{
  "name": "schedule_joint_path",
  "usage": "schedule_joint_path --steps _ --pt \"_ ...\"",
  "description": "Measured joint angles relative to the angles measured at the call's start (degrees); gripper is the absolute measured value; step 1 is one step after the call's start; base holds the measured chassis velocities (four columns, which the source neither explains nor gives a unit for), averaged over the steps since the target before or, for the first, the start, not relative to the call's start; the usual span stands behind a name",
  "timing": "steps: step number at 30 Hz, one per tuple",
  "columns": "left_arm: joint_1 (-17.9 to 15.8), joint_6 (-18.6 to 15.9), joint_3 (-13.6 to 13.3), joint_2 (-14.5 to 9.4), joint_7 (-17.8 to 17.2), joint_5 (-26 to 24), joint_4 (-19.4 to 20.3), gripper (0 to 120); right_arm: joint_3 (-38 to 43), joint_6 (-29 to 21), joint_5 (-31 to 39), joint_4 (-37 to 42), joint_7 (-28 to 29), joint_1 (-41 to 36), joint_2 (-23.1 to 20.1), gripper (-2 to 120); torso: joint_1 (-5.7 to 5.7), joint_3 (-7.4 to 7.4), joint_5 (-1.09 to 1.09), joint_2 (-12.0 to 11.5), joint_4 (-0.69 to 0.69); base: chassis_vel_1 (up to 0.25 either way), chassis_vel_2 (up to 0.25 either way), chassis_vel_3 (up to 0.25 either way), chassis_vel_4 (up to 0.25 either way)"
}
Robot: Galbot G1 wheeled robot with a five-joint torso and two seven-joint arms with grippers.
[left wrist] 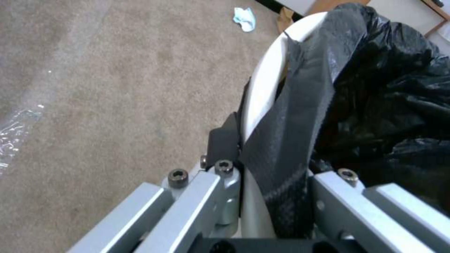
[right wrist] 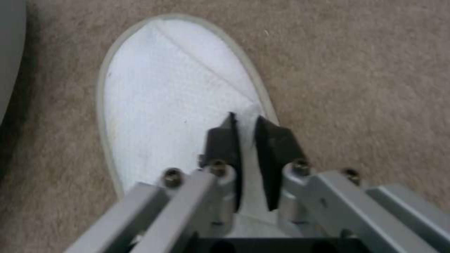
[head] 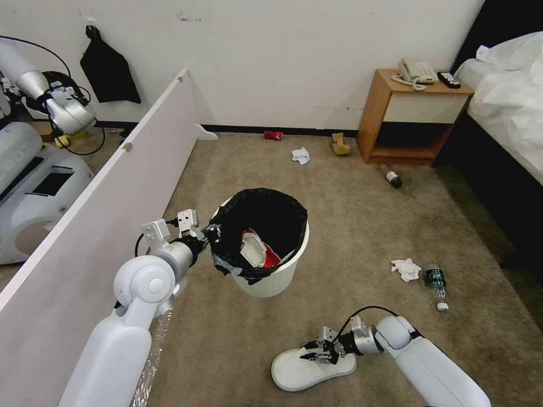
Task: Pick up the trash bin and place the garbage on the floor into it.
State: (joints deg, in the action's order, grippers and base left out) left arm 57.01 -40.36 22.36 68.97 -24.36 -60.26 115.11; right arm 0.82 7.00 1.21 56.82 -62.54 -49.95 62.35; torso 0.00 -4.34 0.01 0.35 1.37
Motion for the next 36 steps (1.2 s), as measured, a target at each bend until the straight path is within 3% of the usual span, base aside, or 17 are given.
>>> schedule_joint_path --steps 3,24,36 --pt "-0.12 0.04 -0.01 0.02 -0.01 0.01 -0.03 4 0.35 0.01 0.22 0.13 0.0 -0.06 -0.53 0 0.0 0.0 -0.01 0.0 0.0 0.0 0.0 0.0 0.0" --pt "0.13 0.12 -0.02 0.09 -0.06 0.23 0.0 4 2.55 0.17 1.58 1.48 -0.03 -0.26 -1.65 0 0.0 0.0 0.0 0.0 0.0 0.0 0.0 0.0 0.0" --pt "0.46 0.15 0.25 0.21 -0.84 -0.14 0.48 4 12.84 -1.35 9.72 16.75 4.48 -4.38 -7.47 0 0.0 0.0 -0.01 0.0 0.0 0.0 0.0 0.0 0.0"
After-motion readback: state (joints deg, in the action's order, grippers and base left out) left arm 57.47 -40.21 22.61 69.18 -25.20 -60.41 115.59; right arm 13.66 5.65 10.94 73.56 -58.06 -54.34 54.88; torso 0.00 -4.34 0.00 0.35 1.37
